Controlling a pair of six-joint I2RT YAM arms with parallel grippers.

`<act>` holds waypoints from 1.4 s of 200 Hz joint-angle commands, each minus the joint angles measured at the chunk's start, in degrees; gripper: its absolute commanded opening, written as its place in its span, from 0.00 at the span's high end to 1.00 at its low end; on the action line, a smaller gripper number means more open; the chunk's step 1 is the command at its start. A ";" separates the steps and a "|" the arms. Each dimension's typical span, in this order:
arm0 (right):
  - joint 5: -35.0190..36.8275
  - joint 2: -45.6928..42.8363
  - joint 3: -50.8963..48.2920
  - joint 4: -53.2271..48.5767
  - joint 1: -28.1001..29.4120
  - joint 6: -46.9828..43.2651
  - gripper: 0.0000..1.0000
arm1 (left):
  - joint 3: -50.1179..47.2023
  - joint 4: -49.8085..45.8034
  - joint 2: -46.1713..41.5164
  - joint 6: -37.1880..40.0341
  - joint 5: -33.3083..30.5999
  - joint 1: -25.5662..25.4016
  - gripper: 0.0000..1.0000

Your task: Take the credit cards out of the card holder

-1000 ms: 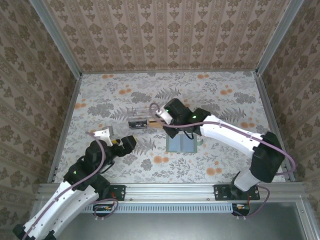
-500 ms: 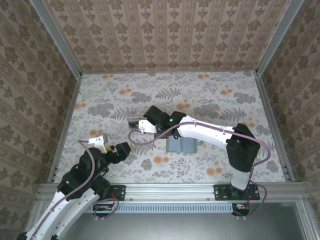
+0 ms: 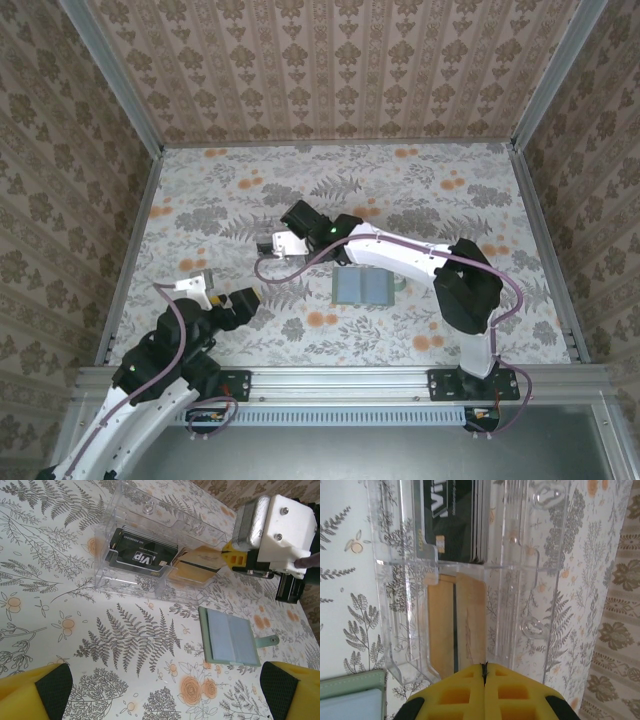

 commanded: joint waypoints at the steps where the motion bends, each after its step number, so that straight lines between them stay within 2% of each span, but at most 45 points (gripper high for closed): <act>1: -0.82 0.94 0.86 -0.52 -0.54 -0.24 1.00 | 0.11 -1.47 -0.69 0.44 -1.12 0.59 0.00; 59: -0.92 -1.06 -3.33 1.67 -0.72 -0.86 1.00 | -0.65 -0.81 -0.68 0.14 -0.87 0.59 0.00; 176: -1.79 4.41 1.12 -0.32 -1.91 2.55 1.00 | -0.17 -2.24 -1.10 -0.03 -0.95 0.59 0.00; 188: -1.90 4.66 1.34 -0.47 -2.04 2.96 0.77 | -0.21 -2.26 -1.07 -0.02 -0.88 0.53 0.00; 195: -1.66 4.77 1.34 -0.22 -2.01 3.08 0.70 | -0.21 -2.28 -1.10 -0.02 -0.89 0.54 0.00; 243: -1.40 3.66 1.73 0.61 -2.18 4.19 0.66 | -0.38 -1.98 -1.13 -0.09 -0.90 0.61 0.00; 280: -1.73 -0.82 0.13 2.60 -2.24 8.35 0.65 | -0.91 -1.71 -0.97 -0.28 -1.25 0.58 0.00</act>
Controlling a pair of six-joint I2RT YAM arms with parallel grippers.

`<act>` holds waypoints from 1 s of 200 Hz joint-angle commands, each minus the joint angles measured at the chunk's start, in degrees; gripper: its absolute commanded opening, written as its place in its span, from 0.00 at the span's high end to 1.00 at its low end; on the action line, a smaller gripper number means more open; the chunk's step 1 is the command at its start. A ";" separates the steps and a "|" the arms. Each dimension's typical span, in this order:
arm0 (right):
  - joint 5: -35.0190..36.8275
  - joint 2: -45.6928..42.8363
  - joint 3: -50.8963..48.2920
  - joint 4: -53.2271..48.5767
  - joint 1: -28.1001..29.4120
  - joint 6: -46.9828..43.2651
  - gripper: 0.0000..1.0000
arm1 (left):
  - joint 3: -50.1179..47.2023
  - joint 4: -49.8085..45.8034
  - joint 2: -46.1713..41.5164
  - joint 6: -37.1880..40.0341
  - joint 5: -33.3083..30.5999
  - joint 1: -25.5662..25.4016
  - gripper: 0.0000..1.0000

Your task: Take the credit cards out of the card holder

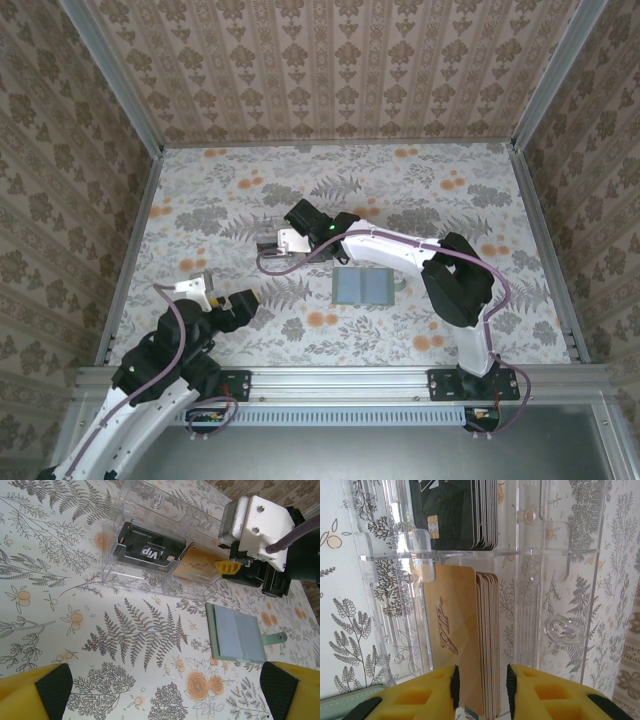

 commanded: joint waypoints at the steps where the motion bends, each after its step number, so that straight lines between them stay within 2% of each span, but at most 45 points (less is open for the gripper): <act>1: -0.43 -4.67 0.05 1.51 -0.31 3.99 0.64 | -0.87 -0.03 -0.55 -0.24 -0.87 0.58 0.00; 48: -2.38 -17.71 -8.12 6.82 -2.33 18.61 0.56 | -0.71 0.83 2.68 -0.75 -2.00 0.68 0.00; 61: -2.65 -23.05 -12.11 9.72 -3.52 23.99 0.50 | -0.52 1.21 4.85 -1.18 -2.51 0.73 0.00; 74: -2.98 -28.46 -16.67 12.61 -5.38 29.73 0.35 | -0.34 2.40 7.51 -1.74 -3.25 0.74 0.00; 90: -5.18 -35.05 -21.54 14.50 -8.43 36.05 0.33 | 0.14 4.02 11.62 -2.32 -4.30 0.77 0.00; 95: -5.99 -37.09 -23.14 15.00 -9.64 38.23 0.17 | 0.42 4.62 13.13 -2.35 -4.57 0.94 0.00; 106: -6.99 -41.24 -27.01 16.82 -12.03 42.36 0.13 | 1.47 6.15 16.29 -2.39 -5.31 0.88 0.00; 109: -7.10 -42.29 -28.13 17.44 -12.68 43.24 0.03 | 1.89 6.66 17.52 -2.29 -5.46 0.89 0.00; 111: -7.20 -43.00 -29.02 17.89 -13.04 43.83 0.01 | 2.13 6.86 18.45 -2.16 -5.49 0.86 0.00; 134: -6.53 -51.06 -38.66 23.49 -16.70 47.77 0.00 | 6.63 9.46 29.20 0.06 -6.23 1.02 0.00; 152: 1.94 -56.29 -46.22 28.82 -18.81 52.90 0.00 | 11.65 9.12 38.19 1.30 -8.04 1.01 0.00; 189: 6.92 -61.02 -56.23 35.99 -23.73 53.32 0.00 | 21.26 7.17 52.57 3.05 -19.41 1.67 0.00; 200: 9.23 -60.39 -57.68 37.98 -24.80 52.85 0.00 | 22.60 9.54 54.83 7.08 -22.15 2.38 0.00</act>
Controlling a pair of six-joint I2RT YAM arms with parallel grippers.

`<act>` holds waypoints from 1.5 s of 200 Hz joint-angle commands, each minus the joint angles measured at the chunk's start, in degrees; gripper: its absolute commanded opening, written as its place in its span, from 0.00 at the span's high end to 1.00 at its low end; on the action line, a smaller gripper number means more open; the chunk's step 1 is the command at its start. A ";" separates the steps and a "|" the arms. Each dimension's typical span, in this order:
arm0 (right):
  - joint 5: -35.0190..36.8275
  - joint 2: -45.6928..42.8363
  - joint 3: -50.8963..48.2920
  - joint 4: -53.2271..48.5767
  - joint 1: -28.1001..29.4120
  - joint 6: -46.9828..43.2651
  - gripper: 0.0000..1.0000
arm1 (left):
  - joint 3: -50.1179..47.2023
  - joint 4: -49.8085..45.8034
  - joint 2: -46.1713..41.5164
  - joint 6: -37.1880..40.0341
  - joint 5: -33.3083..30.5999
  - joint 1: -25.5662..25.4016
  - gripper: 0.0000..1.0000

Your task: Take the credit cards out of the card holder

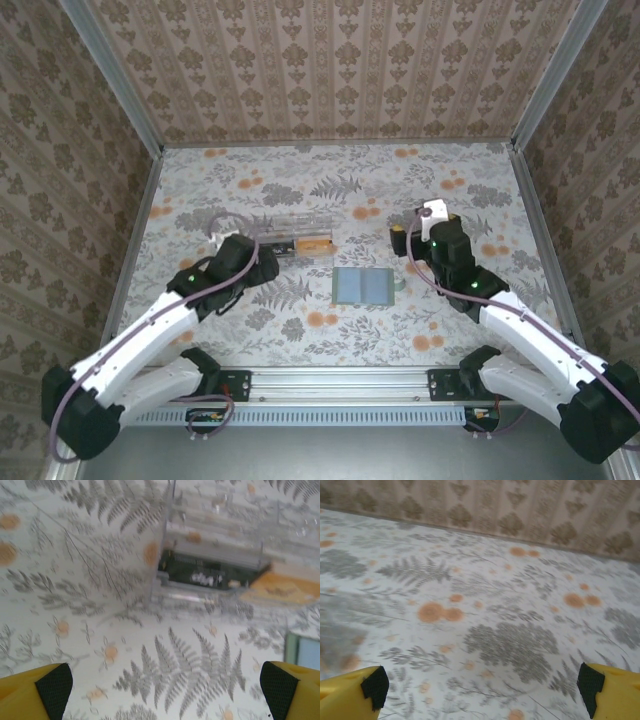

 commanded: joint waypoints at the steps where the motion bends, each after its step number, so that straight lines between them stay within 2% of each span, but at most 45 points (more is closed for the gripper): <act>1: 7.18 -0.42 -2.90 8.44 -2.06 2.26 0.00 | 3.93 2.09 4.01 6.52 -9.90 1.36 0.00; 25: 9.94 3.70 -3.89 10.85 -6.23 2.70 0.00 | 8.25 1.95 8.79 11.22 -13.30 7.01 0.00; 46: 11.53 7.92 -3.74 12.04 -9.92 3.02 0.00 | 10.09 3.99 13.04 17.95 -12.63 17.21 0.00; 83: 15.43 14.83 -4.06 19.53 -12.33 0.71 0.00 | 6.49 11.99 16.66 23.66 -8.86 32.48 0.00; 107: 15.31 21.76 -3.22 23.91 -14.40 0.99 0.00 | 2.78 19.67 18.86 26.05 -6.75 38.58 0.00; 134: 15.14 30.05 -2.55 30.05 -16.36 0.37 0.00 | -2.86 32.92 19.27 30.69 -5.28 40.32 0.00; 143: 14.86 30.70 -1.07 28.10 -16.61 0.71 0.00 | -5.11 38.11 19.47 32.46 -3.86 40.77 0.00; 179: 5.65 32.57 -5.42 39.43 -19.15 -0.70 0.00 | -11.74 57.02 23.48 37.72 -3.43 40.76 0.00; 203: -1.78 31.19 -8.46 43.18 -21.53 -0.15 0.00 | -16.15 69.80 25.92 38.51 1.96 40.80 0.00; 226: -6.21 31.51 -12.02 49.49 -21.97 -1.24 0.00 | -17.72 76.49 28.16 45.17 5.66 37.01 0.00; 239: -7.22 35.41 -13.35 56.64 -21.82 -2.54 0.00 | -21.37 86.98 31.57 49.76 8.98 34.41 0.00; 246: -7.11 34.34 -12.97 53.80 -21.78 -2.10 0.00 | -23.21 92.36 33.10 50.44 7.55 34.15 0.00; 254: -7.69 33.81 -12.25 51.48 -22.21 -1.57 0.00 | -22.88 90.00 32.66 49.15 4.88 33.76 0.00; 300: -7.89 34.12 -11.57 50.67 -22.86 -0.94 0.00 | -21.73 87.77 32.35 47.84 6.76 35.25 0.00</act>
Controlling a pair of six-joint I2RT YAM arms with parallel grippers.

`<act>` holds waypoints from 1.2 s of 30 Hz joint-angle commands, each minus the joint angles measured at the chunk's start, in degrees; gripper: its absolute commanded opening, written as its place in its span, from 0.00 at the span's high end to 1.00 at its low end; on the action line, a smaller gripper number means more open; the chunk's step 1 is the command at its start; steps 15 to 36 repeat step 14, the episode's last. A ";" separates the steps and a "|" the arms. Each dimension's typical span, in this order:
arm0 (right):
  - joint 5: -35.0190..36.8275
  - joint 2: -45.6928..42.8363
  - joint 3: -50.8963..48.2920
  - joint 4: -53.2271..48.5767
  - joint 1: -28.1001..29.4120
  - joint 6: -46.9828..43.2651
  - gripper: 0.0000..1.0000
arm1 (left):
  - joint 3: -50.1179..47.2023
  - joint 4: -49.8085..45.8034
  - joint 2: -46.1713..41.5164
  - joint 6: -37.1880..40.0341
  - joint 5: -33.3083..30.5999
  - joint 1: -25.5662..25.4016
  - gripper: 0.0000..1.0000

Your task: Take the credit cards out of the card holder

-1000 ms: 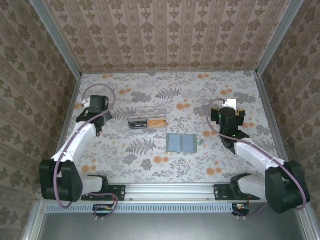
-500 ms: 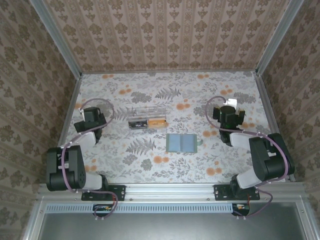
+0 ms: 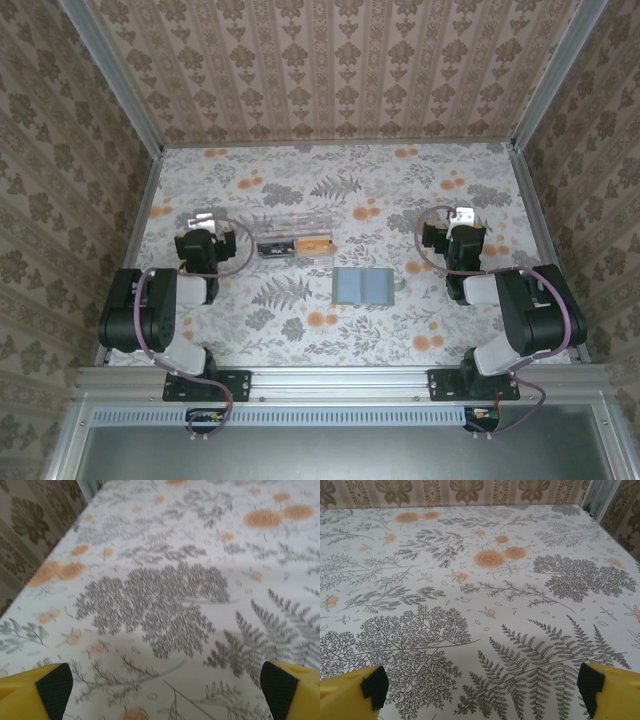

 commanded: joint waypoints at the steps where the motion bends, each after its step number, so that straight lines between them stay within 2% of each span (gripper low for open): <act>1: -1.79 0.15 0.80 1.97 -0.34 0.03 0.00 | 0.50 4.05 -0.52 1.23 1.20 0.37 0.00; 36: -2.12 0.15 0.91 1.96 -0.51 0.11 0.00 | 0.56 3.87 -0.56 1.16 2.26 0.86 0.00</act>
